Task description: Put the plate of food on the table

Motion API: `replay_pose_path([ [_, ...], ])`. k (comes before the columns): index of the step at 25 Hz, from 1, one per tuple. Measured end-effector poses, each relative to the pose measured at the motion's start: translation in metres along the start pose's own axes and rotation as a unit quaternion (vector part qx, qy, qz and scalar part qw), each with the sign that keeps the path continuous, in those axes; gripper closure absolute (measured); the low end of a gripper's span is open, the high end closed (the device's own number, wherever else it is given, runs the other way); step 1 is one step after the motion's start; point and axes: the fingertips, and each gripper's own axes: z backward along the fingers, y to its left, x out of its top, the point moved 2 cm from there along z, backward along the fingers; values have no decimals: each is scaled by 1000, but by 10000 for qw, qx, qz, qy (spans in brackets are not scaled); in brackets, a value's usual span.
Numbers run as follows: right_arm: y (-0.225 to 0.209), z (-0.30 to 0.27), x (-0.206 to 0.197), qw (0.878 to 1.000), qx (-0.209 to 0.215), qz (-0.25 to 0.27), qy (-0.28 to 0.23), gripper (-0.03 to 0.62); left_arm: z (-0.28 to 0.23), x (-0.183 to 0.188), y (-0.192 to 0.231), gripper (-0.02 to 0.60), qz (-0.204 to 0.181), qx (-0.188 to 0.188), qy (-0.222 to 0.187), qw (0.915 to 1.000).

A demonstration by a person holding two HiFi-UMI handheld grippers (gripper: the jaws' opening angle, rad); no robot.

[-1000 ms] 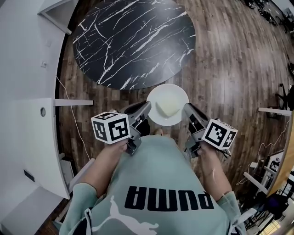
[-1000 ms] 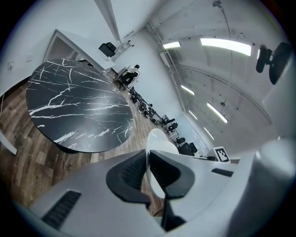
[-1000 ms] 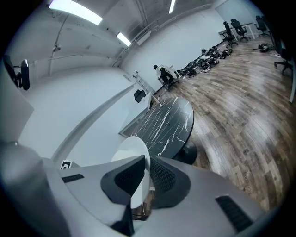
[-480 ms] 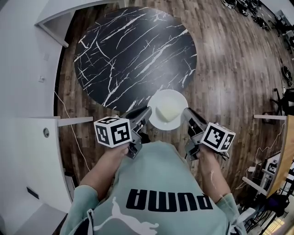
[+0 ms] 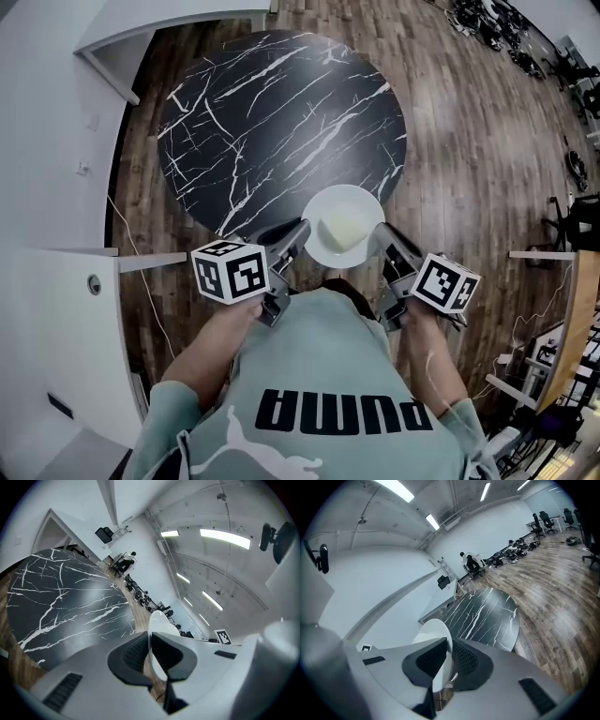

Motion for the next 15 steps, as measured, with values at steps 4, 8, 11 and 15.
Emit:
replay_pose_path([
  [4,3,-17,6,9999,80,73,115,554,1,8,10,551,76,104,-138,9998],
  [8,3,-38,13,9992,234,133,301,554,0,18,23,551,134,300,-294,9990],
  [11,3,-54,23,9983,355,189,419,554,-3,28,29,550,199,431,-409,9980],
  [15,-1,-76,38,9965,467,271,634,554,-12,40,38,550,293,614,-501,9964],
])
